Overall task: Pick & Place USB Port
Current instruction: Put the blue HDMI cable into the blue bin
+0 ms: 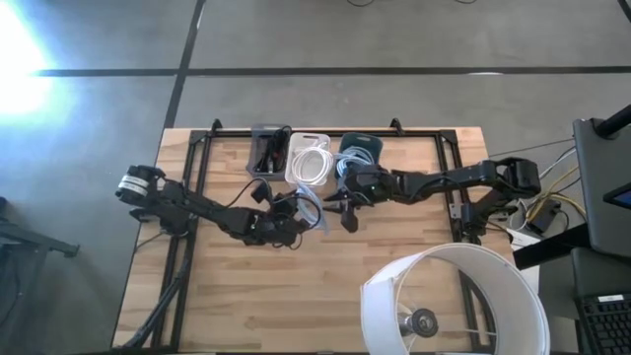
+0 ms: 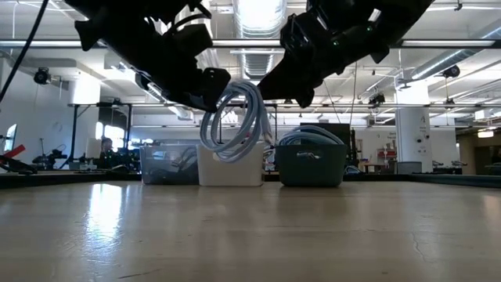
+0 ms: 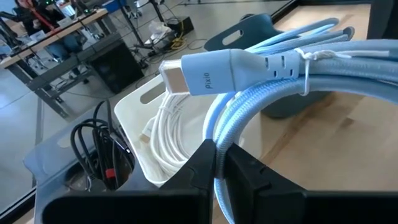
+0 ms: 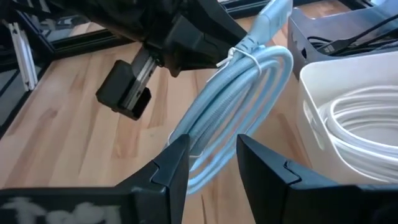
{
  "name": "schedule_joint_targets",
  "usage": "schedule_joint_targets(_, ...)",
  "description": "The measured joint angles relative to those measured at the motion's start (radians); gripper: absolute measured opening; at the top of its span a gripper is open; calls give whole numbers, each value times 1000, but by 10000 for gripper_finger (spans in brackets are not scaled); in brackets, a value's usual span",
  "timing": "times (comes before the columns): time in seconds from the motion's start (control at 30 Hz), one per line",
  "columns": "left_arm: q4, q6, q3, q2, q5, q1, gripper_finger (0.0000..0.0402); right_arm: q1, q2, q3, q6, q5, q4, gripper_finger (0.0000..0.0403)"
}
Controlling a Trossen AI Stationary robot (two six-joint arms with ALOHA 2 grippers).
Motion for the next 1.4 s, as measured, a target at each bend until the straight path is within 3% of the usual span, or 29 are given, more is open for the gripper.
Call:
schedule_joint_targets(0.4, -22, -27, -8, 0, -26, 2, 28, 13, -31, 0, 0, 1, -3, 134)
schedule_joint_targets(0.93, 143, 29, -1, 0, -14, 3, 28, 13, -12, 3, -23, 8, 7, 137)
schedule_joint_targets(1.2, 157, 33, -1, 0, 72, 4, 28, 14, -12, 3, -106, 3, -8, 120)
schedule_joint_targets(1.4, 157, 37, -1, 0, 81, 4, 28, 14, -12, 3, -108, 4, -10, 90)
